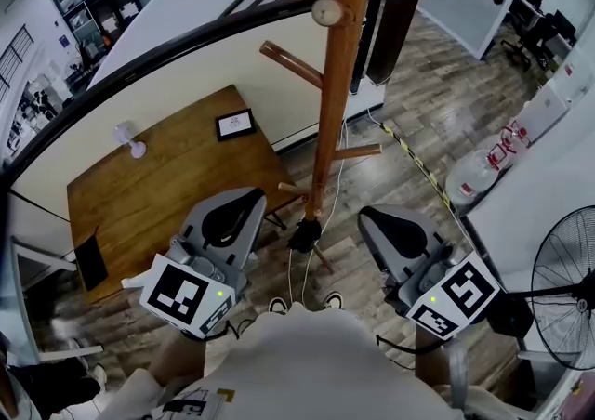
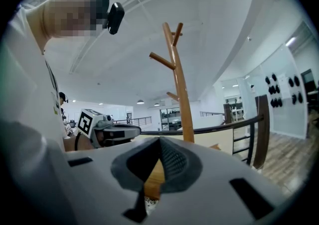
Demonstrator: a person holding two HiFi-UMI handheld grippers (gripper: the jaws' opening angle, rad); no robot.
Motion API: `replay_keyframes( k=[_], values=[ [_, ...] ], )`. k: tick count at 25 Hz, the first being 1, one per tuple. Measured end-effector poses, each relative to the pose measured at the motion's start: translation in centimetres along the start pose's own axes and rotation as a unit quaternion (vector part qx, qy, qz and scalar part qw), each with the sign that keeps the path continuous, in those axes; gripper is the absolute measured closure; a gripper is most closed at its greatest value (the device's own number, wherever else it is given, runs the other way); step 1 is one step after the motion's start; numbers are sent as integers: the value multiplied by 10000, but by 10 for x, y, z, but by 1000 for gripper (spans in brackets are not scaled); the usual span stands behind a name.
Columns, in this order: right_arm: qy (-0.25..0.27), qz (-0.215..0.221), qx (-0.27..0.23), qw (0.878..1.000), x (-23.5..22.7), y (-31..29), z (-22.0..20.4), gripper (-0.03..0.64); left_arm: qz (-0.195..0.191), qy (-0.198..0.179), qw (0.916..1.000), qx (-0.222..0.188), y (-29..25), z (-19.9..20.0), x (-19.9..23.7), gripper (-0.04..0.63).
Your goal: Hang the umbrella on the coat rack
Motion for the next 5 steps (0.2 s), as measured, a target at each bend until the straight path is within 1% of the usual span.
replay_keyframes(
  k=[5],
  values=[
    [21, 46, 50, 10000, 4, -5, 0, 614, -50, 16, 10000, 20, 1, 0, 0, 586]
  ],
)
Point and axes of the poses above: the fingertips, and each gripper's own axes: y backward along the fingers, x to its left, z out of its top, the point moved 4 cm from there along y, backward along the fingers, and after that the axes turned 6 degrees about x, right-handed, at the moved point
